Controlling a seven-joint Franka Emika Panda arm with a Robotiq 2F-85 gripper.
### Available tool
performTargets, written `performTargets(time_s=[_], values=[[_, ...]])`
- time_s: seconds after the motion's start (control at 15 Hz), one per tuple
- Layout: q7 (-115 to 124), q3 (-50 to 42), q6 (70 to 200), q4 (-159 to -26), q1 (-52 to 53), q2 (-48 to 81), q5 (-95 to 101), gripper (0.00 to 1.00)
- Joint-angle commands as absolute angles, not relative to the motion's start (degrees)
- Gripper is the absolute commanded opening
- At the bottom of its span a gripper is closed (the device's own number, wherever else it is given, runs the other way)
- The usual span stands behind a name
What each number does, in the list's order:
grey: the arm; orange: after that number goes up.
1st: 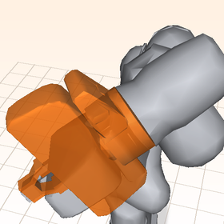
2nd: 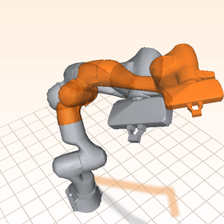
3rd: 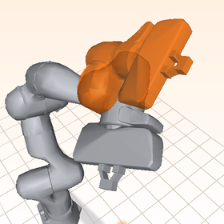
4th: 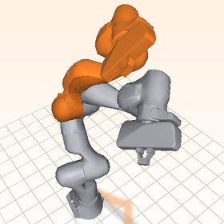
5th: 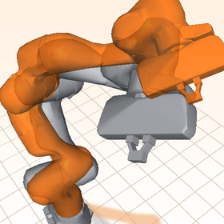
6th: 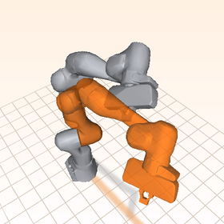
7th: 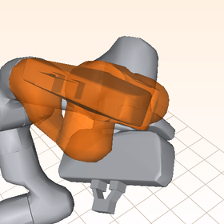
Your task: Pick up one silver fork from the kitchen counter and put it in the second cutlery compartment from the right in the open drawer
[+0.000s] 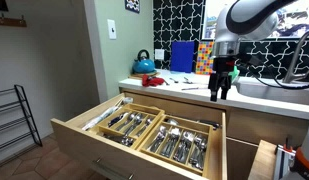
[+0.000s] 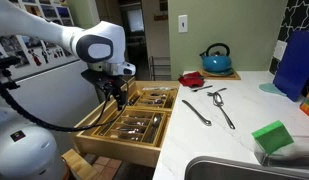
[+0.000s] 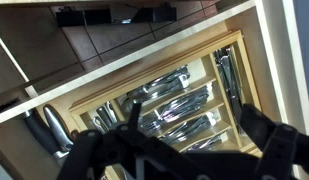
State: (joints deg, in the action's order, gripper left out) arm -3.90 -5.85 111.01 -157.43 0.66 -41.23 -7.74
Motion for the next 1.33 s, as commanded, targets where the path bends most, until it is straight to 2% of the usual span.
performTargets(time_s=[0.0,0.8,1.27], values=[[-4.28,-5.25,110.84,-157.36,0.00,-41.13,-8.12,1.00],[-4.27,-5.25,110.84,-157.37,0.00,-41.05,-8.12,1.00],[-6.03,-9.77,105.24,-135.77,-2.09,-27.27,-7.88,1.00]])
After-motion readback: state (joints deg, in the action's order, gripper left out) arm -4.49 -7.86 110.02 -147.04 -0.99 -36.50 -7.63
